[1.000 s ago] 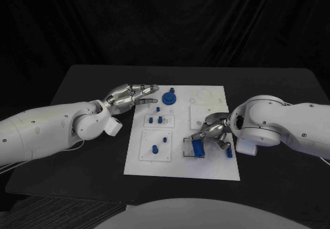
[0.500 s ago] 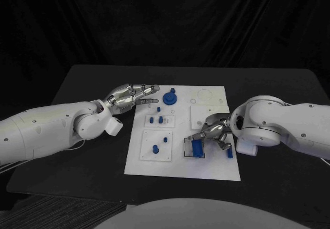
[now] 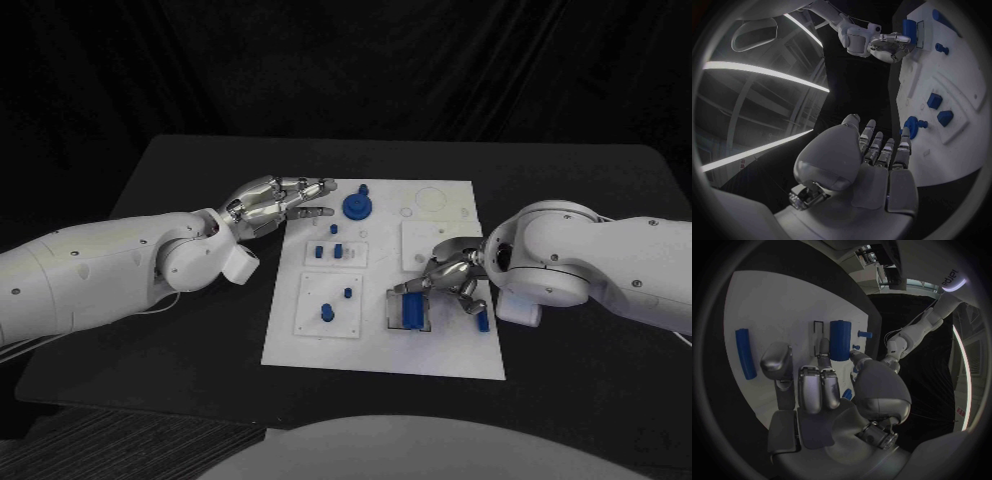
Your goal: Assemble the parts on the task board
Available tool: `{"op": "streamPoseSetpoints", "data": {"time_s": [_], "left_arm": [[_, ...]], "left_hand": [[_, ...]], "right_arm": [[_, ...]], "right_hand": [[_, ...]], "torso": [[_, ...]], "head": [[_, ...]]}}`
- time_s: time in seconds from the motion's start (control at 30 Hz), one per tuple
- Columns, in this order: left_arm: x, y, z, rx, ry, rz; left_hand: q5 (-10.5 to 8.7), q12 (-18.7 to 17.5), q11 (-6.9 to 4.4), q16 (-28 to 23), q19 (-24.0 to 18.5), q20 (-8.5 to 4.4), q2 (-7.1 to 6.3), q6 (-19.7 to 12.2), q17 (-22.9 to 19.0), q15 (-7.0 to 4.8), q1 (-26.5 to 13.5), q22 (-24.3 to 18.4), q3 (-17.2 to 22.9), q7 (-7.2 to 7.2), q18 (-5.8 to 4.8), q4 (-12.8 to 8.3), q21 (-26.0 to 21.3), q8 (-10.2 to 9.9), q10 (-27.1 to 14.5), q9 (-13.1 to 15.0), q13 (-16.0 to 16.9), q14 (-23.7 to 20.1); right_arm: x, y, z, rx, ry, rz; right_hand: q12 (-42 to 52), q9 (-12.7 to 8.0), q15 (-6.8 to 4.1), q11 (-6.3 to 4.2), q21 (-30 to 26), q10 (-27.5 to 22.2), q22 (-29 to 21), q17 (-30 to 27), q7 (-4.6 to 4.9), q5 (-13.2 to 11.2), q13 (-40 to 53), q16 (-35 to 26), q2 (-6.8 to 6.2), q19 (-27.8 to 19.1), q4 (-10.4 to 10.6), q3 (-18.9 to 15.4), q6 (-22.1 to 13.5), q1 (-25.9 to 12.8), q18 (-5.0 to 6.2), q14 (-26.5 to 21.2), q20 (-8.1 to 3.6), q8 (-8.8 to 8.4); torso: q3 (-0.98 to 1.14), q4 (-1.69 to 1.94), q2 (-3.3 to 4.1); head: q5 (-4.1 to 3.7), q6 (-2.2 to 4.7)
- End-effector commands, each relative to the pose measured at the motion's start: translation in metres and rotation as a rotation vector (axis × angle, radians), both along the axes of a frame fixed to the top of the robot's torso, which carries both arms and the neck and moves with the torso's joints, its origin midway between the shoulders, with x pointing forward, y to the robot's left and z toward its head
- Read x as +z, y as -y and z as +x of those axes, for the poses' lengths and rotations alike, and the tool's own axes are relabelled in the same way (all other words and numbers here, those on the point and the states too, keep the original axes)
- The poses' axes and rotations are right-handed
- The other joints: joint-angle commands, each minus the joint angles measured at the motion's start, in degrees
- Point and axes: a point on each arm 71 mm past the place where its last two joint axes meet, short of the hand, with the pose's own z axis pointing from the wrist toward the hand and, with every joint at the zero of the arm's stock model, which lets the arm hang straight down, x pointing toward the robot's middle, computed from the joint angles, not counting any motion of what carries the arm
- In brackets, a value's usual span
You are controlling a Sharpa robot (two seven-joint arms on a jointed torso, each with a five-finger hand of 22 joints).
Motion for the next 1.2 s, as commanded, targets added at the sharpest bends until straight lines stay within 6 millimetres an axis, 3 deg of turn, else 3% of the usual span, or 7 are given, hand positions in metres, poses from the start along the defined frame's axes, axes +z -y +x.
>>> {"op": "streamPoseSetpoints", "data": {"time_s": [0.03,0.37,0.5,0.87,0.93,1.07,1.2], "left_arm": [[0.0001,0.0018,-0.0009,-0.014,-0.003,-0.016],[-0.0005,0.0025,-0.0009,-0.018,-0.007,-0.015],[-0.0009,0.0028,-0.001,-0.02,-0.009,-0.014],[-0.0017,0.0033,-0.0012,-0.023,-0.013,-0.013],[-0.0019,0.0035,-0.0013,-0.024,-0.014,-0.013],[-0.0021,0.0034,-0.0014,-0.024,-0.015,-0.013],[-0.0022,0.0027,-0.0017,-0.024,-0.016,-0.013]], "left_hand": [[0.25,0.34,0.41,0.34,0.53,0.02,-0.06,-0.01,0.05,0.4,0.73,-0.02,0.44,0.36,0.48,-0.08,0.25,0.19,-0.1,0.08,-0.01,0.14],[0.26,0.32,0.42,0.34,0.51,0.03,-0.06,-0.03,0.04,0.43,0.76,-0.07,0.49,0.37,0.47,-0.09,0.25,0.19,-0.1,0.07,-0.01,0.14],[0.26,0.32,0.42,0.34,0.51,0.03,-0.06,-0.03,0.04,0.43,0.76,-0.07,0.49,0.37,0.47,-0.09,0.25,0.19,-0.1,0.07,-0.01,0.14],[0.49,0.28,0.52,0.38,0.53,0.05,-0.19,-0.02,0.04,0.61,1.15,-0.07,0.92,0.43,0.39,-0.33,0.3,0.19,-0.1,0.07,-0.02,0.15],[0.56,0.25,0.54,0.38,0.52,0.05,-0.24,-0.05,0.04,0.64,1.29,-0.09,1.06,0.44,0.37,-0.42,0.31,0.18,-0.1,0.07,-0.02,0.14],[0.61,0.25,0.55,0.39,0.51,0.05,-0.27,-0.01,0.04,0.65,1.36,-0.11,1.14,0.45,0.36,-0.47,0.31,0.19,-0.1,0.07,-0.02,0.15],[0.65,0.24,0.56,0.4,0.52,0.06,-0.3,-0.04,0.04,0.66,1.44,-0.1,1.23,0.46,0.35,-0.53,0.32,0.18,-0.1,0.07,-0.02,0.15]], "right_arm": [[-0.0028,0.0,-0.0014,-0.003,-0.014,-0.015],[-0.0043,-0.0016,-0.0016,0.002,-0.019,-0.016],[-0.0047,-0.0025,-0.0015,0.003,-0.019,-0.016],[-0.0054,-0.0057,-0.0017,0.015,-0.024,-0.018],[-0.0054,-0.0058,-0.0017,0.016,-0.024,-0.018],[-0.0054,-0.0047,-0.0012,0.015,-0.018,-0.02],[-0.0048,-0.0013,-0.0005,0.002,-0.001,-0.019]], "right_hand": [[0.2,-0.2,0.52,0.51,-0.31,6.0,6.16,8.17,0.29,-1.25,15.09,-0.27,-0.06,0.07,-0.13,-0.67,0.2,-0.2,0.91,4.69,0.49,-0.43],[0.2,-0.61,0.54,0.54,-0.63,6.0,6.12,8.02,0.31,-5.17,15.09,-0.33,-0.42,0.13,-0.5,-2.49,0.35,0.14,0.93,4.67,0.52,-0.53],[0.2,-0.82,0.56,0.56,-0.86,6.0,6.09,7.91,0.34,-7.94,15.09,-0.39,-0.36,0.15,-0.19,-3.79,0.39,-0.16,0.95,4.65,0.53,-0.56],[0.2,-1.01,0.57,0.57,-1.0,6.0,6.11,7.93,0.35,-10.78,15.09,-0.37,-0.42,0.19,-0.35,-5.28,0.44,0.3,0.96,4.66,0.55,-0.53],[0.2,-1.11,0.59,0.59,-1.05,6.0,6.14,7.93,0.38,-13.28,15.09,-0.36,-0.73,0.23,0.32,-6.82,0.39,-0.42,0.95,4.66,0.57,-0.53],[0.2,-1.27,0.69,0.71,-1.25,6.0,6.15,7.89,0.51,-15.4,15.09,-0.37,-1.58,0.24,1.79,-10.09,-0.06,-1.55,0.96,4.65,0.62,-0.66],[0.2,-1.27,0.72,0.77,-1.2,6.0,6.22,8.06,0.56,-15.59,15.09,-0.27,-1.95,0.3,3.2,-13.09,-0.3,-1.94,0.94,4.69,0.66,-0.59]], "torso": [[0.0,0.0,0.01],[0.0,0.02,0.01],[0.0,-0.02,0.0],[0.01,0.01,-0.01],[0.01,0.02,-0.01],[0.01,0.01,0.02],[0.0,0.0,-0.01]], "head": [[-0.02,-0.01],[0.02,-0.01],[0.08,-0.01],[0.15,-0.01],[0.15,-0.01],[0.28,-0.01],[0.48,-0.01]]}}
